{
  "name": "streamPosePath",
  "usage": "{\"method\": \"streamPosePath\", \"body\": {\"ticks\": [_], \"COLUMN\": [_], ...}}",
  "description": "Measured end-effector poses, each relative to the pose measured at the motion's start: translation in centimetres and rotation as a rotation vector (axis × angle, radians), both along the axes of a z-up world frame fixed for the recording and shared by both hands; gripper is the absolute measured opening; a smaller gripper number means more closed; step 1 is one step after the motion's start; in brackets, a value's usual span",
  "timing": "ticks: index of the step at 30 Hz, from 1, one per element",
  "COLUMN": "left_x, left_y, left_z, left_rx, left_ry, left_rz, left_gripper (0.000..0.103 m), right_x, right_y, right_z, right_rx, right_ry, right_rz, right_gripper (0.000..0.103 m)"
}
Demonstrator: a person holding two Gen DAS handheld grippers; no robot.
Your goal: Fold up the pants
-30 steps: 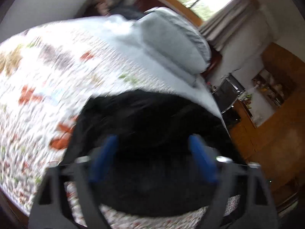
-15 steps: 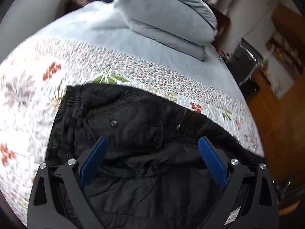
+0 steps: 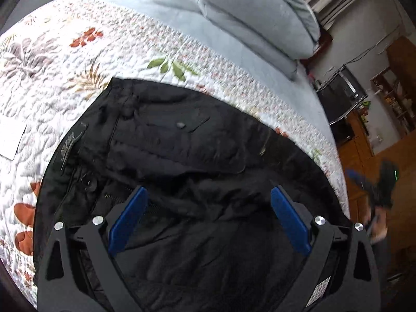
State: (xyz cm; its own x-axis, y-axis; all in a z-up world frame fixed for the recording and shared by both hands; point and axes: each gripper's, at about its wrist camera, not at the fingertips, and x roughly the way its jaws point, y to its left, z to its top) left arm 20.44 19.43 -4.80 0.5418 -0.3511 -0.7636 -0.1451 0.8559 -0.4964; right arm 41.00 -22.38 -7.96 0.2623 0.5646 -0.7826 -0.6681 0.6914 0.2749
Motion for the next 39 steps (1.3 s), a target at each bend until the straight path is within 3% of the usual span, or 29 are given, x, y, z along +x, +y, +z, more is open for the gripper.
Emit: {"method": "streamPosePath", "body": {"ticks": [3, 6, 12, 14, 15, 16, 17, 19, 21, 27, 33, 39], "left_x": [0.2, 0.5, 1.7, 1.6, 1.5, 1.4, 1.3, 1.1, 0.9, 0.0, -1.5, -3.6], "left_y": [-0.2, -0.1, 1.1, 1.4, 1.5, 1.6, 1.5, 1.5, 1.4, 1.3, 0.8, 0.0], "left_z": [-0.9, -1.7, -4.1, -4.3, -4.4, -4.4, -4.4, -4.3, -4.0, -3.0, -1.0, 1.4], "left_rx": [0.108, 0.219, 0.341, 0.323, 0.314, 0.303, 0.3, 0.295, 0.284, 0.196, 0.174, 0.14], "left_ry": [0.033, 0.056, 0.168, 0.173, 0.174, 0.174, 0.174, 0.176, 0.171, 0.15, 0.098, 0.034], "left_rz": [-0.018, -0.048, -0.077, -0.077, -0.077, -0.08, -0.083, -0.083, -0.078, -0.02, 0.035, 0.057], "left_gripper": [0.096, 0.096, 0.096, 0.096, 0.096, 0.096, 0.096, 0.096, 0.096, 0.096, 0.096, 0.096], "right_x": [4.7, 7.1, 9.8, 10.0, 10.0, 9.8, 9.3, 8.6, 7.4, 2.4, -4.7, -11.4], "right_y": [7.3, 12.2, 16.3, 16.7, 16.8, 16.8, 16.8, 16.8, 16.6, 15.7, 14.8, 14.1], "right_z": [-2.7, -5.0, -9.8, -10.9, -11.4, -11.5, -11.4, -11.0, -9.8, -5.0, -0.4, 2.1], "right_rx": [-0.119, -0.184, -0.322, -0.323, -0.316, -0.309, -0.312, -0.317, -0.309, -0.269, -0.203, -0.146], "right_ry": [0.061, 0.102, 0.201, 0.235, 0.266, 0.273, 0.252, 0.223, 0.178, 0.034, -0.107, -0.196], "right_rz": [0.102, 0.21, 0.313, 0.328, 0.343, 0.35, 0.36, 0.377, 0.387, 0.421, 0.466, 0.489], "right_gripper": [0.06, 0.08, 0.081, 0.064, 0.046, 0.037, 0.034, 0.018, 0.015, 0.013, 0.013, 0.013]}}
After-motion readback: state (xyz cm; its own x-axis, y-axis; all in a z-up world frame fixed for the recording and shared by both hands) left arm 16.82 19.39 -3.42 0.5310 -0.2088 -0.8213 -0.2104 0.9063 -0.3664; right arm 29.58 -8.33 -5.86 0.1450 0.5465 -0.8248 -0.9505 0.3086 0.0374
